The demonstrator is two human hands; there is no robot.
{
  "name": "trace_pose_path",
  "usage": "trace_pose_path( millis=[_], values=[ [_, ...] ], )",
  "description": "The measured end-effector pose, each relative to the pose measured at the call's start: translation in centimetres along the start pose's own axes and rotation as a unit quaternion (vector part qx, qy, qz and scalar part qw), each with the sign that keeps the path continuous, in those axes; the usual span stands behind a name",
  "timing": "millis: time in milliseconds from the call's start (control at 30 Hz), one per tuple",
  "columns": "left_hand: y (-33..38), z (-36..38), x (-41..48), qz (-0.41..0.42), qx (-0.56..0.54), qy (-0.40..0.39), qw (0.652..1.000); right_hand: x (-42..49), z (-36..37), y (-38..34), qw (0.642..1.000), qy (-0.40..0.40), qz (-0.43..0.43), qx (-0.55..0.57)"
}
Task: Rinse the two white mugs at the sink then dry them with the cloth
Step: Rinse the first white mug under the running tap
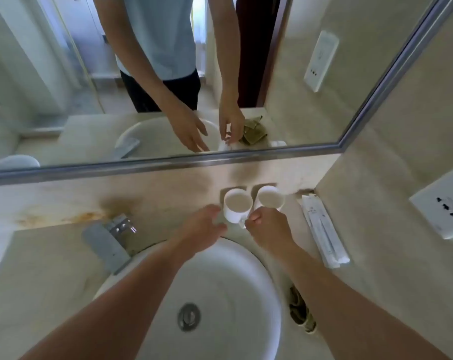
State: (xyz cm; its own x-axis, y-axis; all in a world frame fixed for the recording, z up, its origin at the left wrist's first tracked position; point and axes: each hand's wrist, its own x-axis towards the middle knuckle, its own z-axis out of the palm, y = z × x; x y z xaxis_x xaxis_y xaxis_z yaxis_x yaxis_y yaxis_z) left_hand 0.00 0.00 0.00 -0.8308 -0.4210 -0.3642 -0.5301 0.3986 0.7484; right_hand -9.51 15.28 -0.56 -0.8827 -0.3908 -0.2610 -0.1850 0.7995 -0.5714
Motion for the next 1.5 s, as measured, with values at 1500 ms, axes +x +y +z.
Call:
trace_pose_path(
  millis=[1500],
  values=[
    [-20.2, 0.4, -10.2, -0.217, -0.466, 0.181, 0.838, -0.7, 16.1, -16.6, 0.945, -0.141, -0.294, -0.032]
  ],
)
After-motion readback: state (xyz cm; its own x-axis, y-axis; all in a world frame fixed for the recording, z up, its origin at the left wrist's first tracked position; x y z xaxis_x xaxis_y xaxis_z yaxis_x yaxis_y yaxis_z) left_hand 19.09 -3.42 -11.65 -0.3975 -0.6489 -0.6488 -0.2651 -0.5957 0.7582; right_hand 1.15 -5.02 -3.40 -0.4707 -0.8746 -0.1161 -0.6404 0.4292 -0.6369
